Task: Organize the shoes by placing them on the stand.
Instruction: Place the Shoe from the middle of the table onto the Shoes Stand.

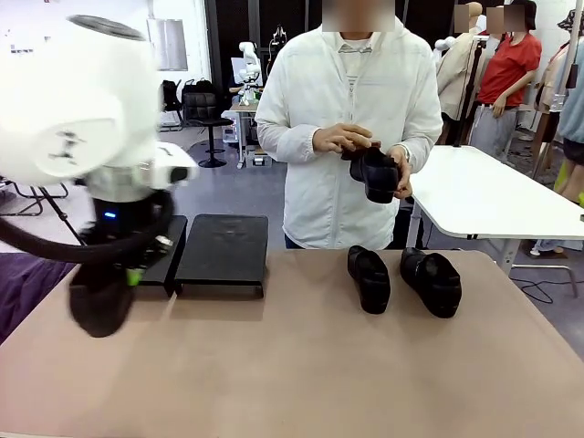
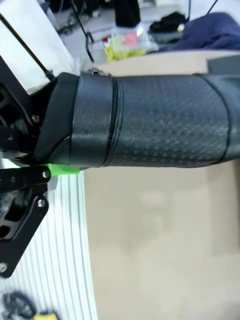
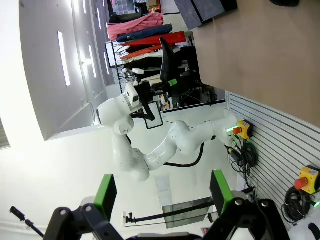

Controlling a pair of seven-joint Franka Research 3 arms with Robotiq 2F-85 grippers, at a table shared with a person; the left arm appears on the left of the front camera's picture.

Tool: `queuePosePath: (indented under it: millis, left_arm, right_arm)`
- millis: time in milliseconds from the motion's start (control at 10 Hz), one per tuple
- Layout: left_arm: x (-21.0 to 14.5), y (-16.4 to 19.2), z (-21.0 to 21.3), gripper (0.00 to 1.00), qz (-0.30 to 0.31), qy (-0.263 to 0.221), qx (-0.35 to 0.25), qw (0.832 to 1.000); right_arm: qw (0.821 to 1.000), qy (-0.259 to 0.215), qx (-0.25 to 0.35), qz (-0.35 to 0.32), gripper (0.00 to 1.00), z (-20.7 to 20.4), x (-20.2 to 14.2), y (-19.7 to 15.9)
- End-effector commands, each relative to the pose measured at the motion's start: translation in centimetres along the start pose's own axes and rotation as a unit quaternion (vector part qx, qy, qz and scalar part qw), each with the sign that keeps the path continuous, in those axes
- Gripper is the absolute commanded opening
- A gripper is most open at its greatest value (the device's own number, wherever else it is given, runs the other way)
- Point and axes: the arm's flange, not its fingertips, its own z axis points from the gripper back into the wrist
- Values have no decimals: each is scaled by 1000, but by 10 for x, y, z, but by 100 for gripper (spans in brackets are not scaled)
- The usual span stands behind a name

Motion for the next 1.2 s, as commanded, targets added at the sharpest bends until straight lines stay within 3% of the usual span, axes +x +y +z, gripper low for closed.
queuePosePath:
  millis: [0,200,500,600,700,800,1100]
  left_arm:
    - [13,84,-17,0,-59,20,-28,998]
    - [24,140,-48,0,-116,13,-43,992]
    - [45,201,-92,0,-98,9,-111,989]
    - [55,212,-108,0,-90,-7,-138,986]
    - [72,214,-123,0,-16,-19,-172,985]
    - [42,209,-103,0,-92,14,-100,991]
    - [42,209,-103,0,-92,14,-100,991]
  right_arm:
    - [1000,5,-3,5,100,2,-1,3]
    - [1000,5,-3,5,100,2,-1,3]
    - [1000,5,-3,5,100,2,-1,3]
    - [1000,5,-3,5,100,2,-1,3]
    - [1000,5,-3,5,100,2,-1,3]
    - [1000,5,-3,5,100,2,-1,3]
    - [1000,5,-3,5,100,2,-1,3]
